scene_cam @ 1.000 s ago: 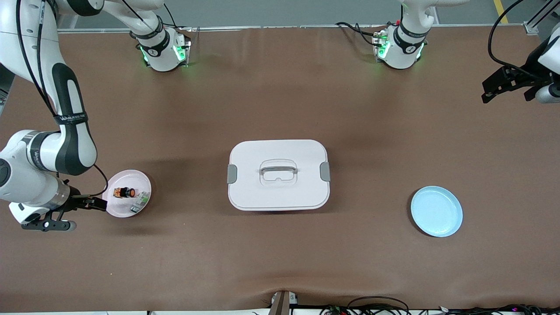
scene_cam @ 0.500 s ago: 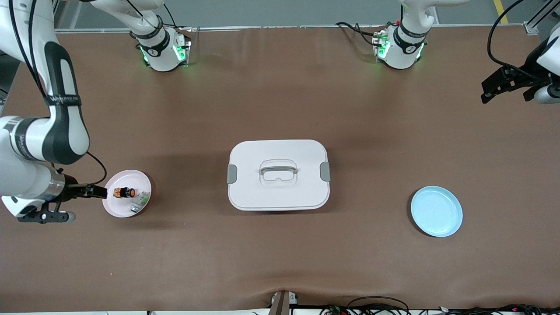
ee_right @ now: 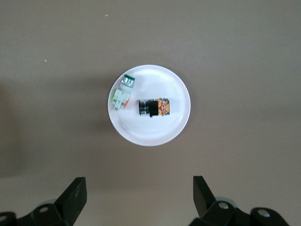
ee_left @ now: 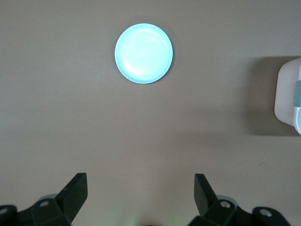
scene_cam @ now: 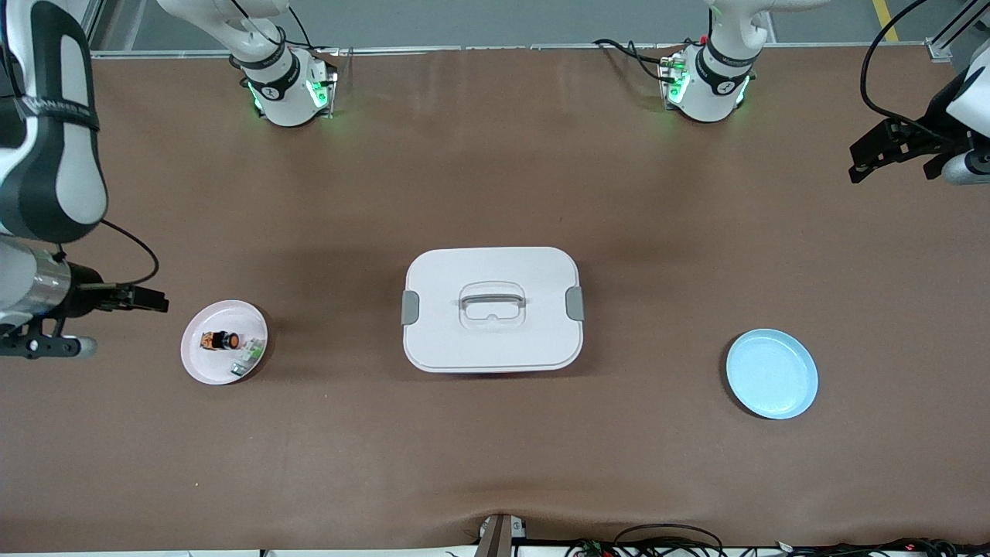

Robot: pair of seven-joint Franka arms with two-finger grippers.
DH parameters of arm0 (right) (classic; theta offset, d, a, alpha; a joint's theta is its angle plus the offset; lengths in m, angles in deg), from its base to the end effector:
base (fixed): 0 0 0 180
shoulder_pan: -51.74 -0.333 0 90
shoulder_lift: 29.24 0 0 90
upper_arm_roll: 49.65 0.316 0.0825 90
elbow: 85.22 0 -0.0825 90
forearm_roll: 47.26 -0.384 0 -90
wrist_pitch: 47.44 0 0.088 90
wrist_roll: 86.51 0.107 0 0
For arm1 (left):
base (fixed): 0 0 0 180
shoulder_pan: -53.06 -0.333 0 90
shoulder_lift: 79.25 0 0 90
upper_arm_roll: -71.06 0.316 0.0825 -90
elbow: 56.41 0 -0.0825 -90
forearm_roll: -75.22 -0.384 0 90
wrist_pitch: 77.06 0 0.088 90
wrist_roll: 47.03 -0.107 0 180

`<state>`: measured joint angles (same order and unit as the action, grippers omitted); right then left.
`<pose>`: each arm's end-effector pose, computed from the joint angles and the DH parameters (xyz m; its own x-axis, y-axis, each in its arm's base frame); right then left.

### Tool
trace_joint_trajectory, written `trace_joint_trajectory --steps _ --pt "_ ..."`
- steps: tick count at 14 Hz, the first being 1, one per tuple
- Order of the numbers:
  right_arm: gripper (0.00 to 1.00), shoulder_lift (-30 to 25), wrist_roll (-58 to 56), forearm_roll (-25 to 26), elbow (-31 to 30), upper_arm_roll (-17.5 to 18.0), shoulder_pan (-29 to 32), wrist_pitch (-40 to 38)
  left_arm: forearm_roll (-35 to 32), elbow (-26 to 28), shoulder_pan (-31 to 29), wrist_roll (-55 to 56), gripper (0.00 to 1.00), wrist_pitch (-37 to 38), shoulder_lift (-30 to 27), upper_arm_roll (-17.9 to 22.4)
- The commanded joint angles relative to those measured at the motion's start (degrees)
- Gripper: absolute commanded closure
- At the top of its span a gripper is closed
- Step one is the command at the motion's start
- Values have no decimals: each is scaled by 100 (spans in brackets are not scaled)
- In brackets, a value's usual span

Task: Transfer orange switch to right arm and place

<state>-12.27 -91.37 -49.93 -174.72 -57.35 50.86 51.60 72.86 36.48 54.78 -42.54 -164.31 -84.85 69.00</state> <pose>0.6329 -0.0625 0.4654 0.9913 -0.0398 -0.1257 -0.0422 -0.9990 -0.0163 0.5180 -0.0307 0.6491 0.9999 0.0145 0.0028 0.0146 -0.9989 -0.0446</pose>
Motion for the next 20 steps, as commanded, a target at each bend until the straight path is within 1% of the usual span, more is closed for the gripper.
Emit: trace_joint_trajectory --steps 1,2,4,6,8,10,12,15,16,17,20 --pt "0 -1051 64 -93 -847 32 27 -104 86 72 13 -98 0 -47 -64 -22" --pt "0 -1359 72 -93 -1128 32 1 -78 95 72 4 -98 0 -47 -64 -49" --pt "0 -1739 378 -93 -1533 41 -8 1 86 63 4 -89 0 -47 -72 -49" --pt "0 -2020 424 -85 -1789 33 9 10 86 63 4 -98 0 -47 -64 -49" --pt "0 -2205 407 -32 -1799 32 9 -42 86 63 -5 -98 0 -47 -64 -49" --pt "0 -2215 371 -14 -1563 41 1 -191 95 55 -5 -89 0 -47 -64 -49" --pt "0 -2119 389 -14 -1002 50 -8 -568 95 54 -14 -98 0 -64 -55 -49" --pt "0 -1689 371 12 -79 41 -8 -1122 95 54 -5 -89 0 -82 -20 -49" --pt "0 -1566 363 12 141 41 -8 -1228 95 54 -5 -89 0 -82 -11 -49" --pt "0 -1460 363 29 283 41 -8 -1247 95 54 -5 -89 0 -82 -11 -49" --pt "0 -1415 345 214 319 41 -69 -1247 95 72 4 -89 0 -82 -11 -49"
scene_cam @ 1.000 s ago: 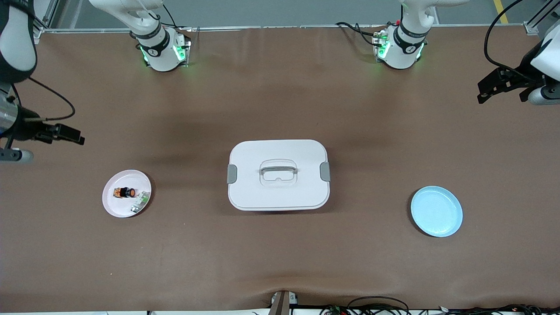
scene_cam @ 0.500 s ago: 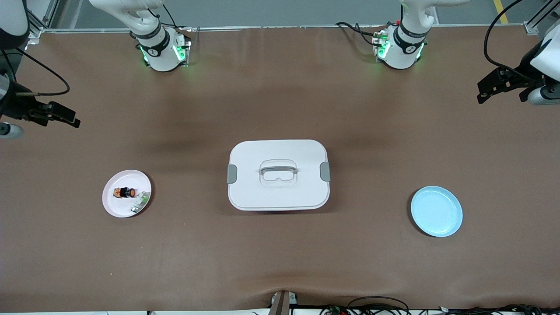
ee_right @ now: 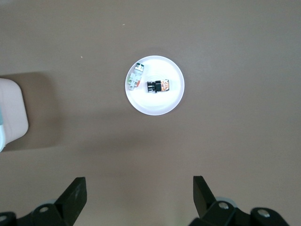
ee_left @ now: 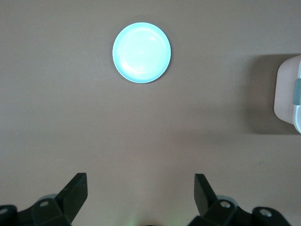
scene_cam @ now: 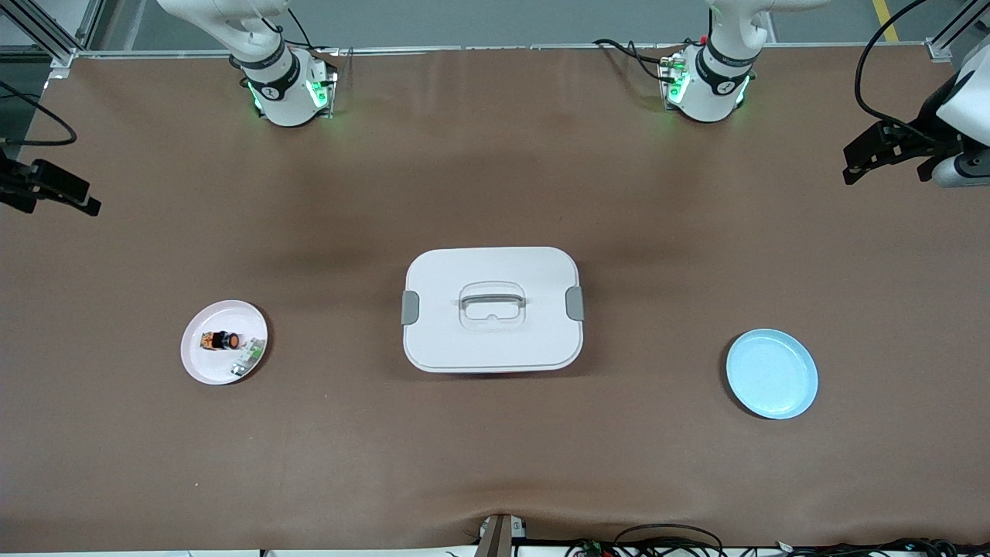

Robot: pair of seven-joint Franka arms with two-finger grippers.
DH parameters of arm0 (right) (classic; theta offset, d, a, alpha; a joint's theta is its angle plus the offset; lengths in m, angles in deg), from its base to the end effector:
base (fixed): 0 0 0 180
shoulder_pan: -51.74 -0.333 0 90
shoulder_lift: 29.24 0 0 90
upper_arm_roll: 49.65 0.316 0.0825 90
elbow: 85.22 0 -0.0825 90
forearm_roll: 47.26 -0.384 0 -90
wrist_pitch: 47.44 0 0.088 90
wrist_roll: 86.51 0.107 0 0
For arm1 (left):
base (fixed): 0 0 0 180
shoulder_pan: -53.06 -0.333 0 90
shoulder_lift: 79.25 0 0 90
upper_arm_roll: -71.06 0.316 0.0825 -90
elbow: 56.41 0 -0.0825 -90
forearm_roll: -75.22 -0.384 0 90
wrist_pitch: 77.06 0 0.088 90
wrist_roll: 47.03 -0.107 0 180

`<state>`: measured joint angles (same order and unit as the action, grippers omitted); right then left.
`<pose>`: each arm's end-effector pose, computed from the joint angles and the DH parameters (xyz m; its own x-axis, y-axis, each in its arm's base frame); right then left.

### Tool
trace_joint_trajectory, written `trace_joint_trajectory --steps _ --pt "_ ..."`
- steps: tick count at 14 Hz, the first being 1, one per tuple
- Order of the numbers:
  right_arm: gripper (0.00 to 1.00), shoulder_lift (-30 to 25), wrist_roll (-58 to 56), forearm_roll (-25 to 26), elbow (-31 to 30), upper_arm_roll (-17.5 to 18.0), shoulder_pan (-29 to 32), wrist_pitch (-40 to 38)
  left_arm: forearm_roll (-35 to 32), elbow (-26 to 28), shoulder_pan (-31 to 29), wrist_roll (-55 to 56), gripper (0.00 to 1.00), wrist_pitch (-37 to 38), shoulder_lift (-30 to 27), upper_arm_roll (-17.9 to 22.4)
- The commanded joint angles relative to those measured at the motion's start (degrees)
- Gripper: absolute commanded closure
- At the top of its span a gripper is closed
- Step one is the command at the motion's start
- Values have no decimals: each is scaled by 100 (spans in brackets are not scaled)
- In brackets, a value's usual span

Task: Transfer orange switch to right arm and place

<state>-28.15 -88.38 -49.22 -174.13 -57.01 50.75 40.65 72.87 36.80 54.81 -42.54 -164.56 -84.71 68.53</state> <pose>0.5539 -0.0573 0.6201 0.9965 -0.0773 -0.0321 -0.0784 -0.9964 -0.0328 0.5189 -0.0355 0.6456 1.0000 0.0056 -0.0009 0.0055 -0.9990 -0.0454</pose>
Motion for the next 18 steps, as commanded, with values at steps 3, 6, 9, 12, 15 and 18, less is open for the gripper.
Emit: trace_joint_trajectory --steps 3,6,9,12,15,18 --pt "0 173 46 161 269 7 -50 -151 95 101 9 -88 0 -39 -25 -10" --pt "0 173 55 161 278 7 -41 -151 95 259 0 -88 0 -31 -25 -142" --pt "0 173 55 152 313 7 -41 -151 95 259 -52 -88 0 -22 -60 -186" --pt "0 173 55 117 384 -2 -15 -142 95 242 -61 -88 0 -13 -113 -151" --pt "0 173 55 152 436 -2 -6 -142 86 224 -105 -88 0 -48 -165 -125" --pt "0 173 55 108 437 -2 -6 -134 86 233 -210 -88 0 -83 -201 -134"
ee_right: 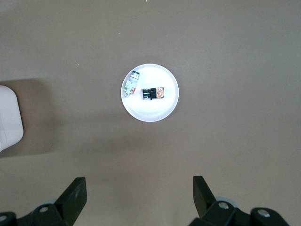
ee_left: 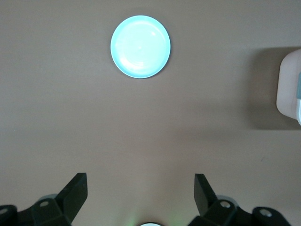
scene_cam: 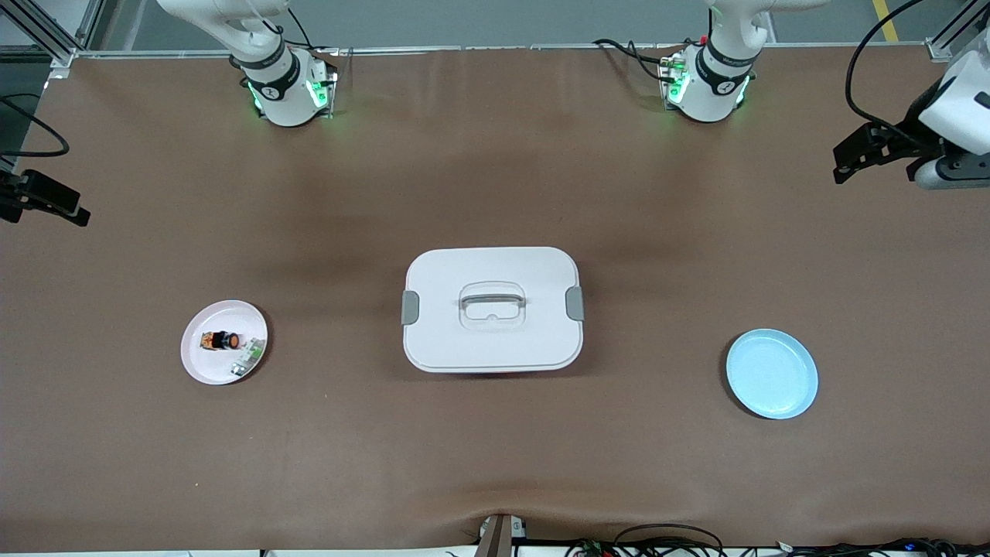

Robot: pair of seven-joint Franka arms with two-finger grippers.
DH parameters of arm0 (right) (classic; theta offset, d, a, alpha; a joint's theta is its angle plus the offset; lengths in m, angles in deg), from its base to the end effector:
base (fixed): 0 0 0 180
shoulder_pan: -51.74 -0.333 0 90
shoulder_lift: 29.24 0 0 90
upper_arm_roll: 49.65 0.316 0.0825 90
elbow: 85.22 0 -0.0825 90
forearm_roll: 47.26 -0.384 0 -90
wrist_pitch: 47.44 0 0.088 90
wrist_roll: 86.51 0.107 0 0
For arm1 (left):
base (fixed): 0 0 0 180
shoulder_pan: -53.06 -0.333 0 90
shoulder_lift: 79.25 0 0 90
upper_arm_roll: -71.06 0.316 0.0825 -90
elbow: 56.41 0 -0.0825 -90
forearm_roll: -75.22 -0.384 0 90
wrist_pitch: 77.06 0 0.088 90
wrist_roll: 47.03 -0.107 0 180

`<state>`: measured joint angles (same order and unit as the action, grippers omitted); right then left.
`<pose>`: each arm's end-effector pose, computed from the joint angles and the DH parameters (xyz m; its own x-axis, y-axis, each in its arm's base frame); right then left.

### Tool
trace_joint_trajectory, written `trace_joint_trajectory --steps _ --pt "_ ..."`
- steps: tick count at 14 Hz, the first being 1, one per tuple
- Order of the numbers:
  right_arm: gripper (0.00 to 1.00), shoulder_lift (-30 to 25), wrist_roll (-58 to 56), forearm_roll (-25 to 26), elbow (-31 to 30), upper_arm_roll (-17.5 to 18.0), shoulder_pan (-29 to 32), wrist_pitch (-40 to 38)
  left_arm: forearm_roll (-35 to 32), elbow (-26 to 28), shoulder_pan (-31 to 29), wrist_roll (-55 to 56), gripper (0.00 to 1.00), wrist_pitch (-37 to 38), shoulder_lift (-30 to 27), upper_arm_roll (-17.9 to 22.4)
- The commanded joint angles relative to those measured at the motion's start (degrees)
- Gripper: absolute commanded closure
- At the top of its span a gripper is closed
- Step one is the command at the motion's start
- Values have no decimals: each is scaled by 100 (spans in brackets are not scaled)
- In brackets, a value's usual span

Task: Transfer orange switch to right arm and place

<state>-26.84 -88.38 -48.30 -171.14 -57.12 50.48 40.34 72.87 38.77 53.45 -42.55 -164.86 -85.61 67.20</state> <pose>0.5610 -0.0573 0.6314 0.9972 -0.0749 -0.0086 -0.0750 -0.9971 -0.0130 0.5141 -0.0357 0.6380 0.9999 0.0061 -0.0142 0.0053 -0.9987 -0.0497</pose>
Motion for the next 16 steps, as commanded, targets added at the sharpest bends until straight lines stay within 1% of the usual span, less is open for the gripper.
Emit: trace_joint_trajectory --steps 1,6,9,13,15,16 --pt "0 42 55 16 138 9 21 -103 86 27 -74 -88 0 -53 -119 0" --pt "0 42 55 7 138 9 21 -103 95 27 -65 -88 0 -62 -321 -9" --pt "0 42 55 7 147 9 12 -103 104 9 -65 -106 0 -18 -330 -9" --pt "0 42 64 7 147 9 12 -103 182 -297 -56 -88 0 131 -269 -17" --pt "0 42 64 7 147 9 12 -103 323 -517 -56 -88 0 429 -146 -17" --pt "0 42 64 7 147 9 12 -103 315 -535 -39 -79 0 448 -154 -26"
